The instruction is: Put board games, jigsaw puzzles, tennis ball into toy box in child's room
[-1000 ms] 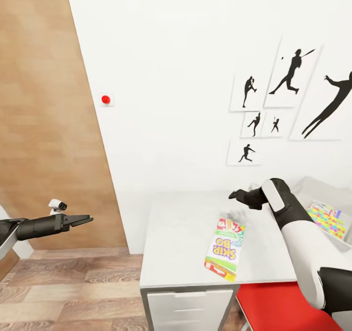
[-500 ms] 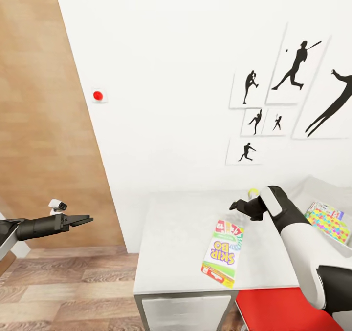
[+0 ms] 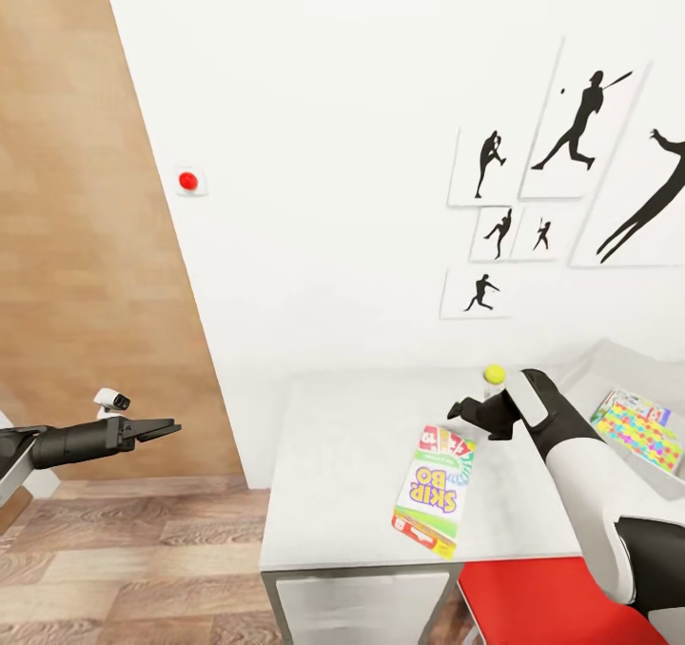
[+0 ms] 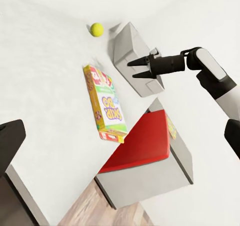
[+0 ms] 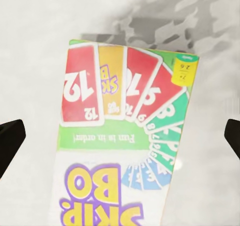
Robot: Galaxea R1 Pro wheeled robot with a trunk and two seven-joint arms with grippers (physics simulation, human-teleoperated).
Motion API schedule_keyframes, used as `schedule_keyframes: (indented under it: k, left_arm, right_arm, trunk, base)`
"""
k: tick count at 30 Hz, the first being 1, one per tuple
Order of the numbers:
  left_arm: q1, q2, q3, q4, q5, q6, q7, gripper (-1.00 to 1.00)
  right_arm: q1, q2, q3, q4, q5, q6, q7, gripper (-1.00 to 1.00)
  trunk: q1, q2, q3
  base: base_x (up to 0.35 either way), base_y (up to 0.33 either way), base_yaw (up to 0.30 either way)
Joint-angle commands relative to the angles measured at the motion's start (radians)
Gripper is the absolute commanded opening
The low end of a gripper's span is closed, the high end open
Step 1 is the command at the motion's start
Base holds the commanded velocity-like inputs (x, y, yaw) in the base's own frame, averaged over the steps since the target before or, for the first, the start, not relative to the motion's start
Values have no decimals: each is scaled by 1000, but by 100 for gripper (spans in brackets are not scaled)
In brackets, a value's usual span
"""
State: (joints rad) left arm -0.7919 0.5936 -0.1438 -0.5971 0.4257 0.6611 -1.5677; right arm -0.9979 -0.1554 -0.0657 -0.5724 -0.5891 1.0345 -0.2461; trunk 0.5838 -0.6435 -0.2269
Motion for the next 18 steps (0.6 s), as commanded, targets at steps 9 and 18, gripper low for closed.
schedule_keyframes:
  k: [9, 18]
  left_arm:
    - [-1, 2, -6, 0, 5, 11, -3, 100]
    - [-1, 2, -6, 0, 5, 11, -3, 100]
  right_arm:
    - [-1, -1, -2, 7, -12, -13, -9, 100]
    - [-1, -1, -2, 91, -12, -64, -7, 100]
  trunk:
    - [0, -2, -13]
    - [0, -2, -28]
  base:
    - [0, 24, 0]
    - [0, 52, 0]
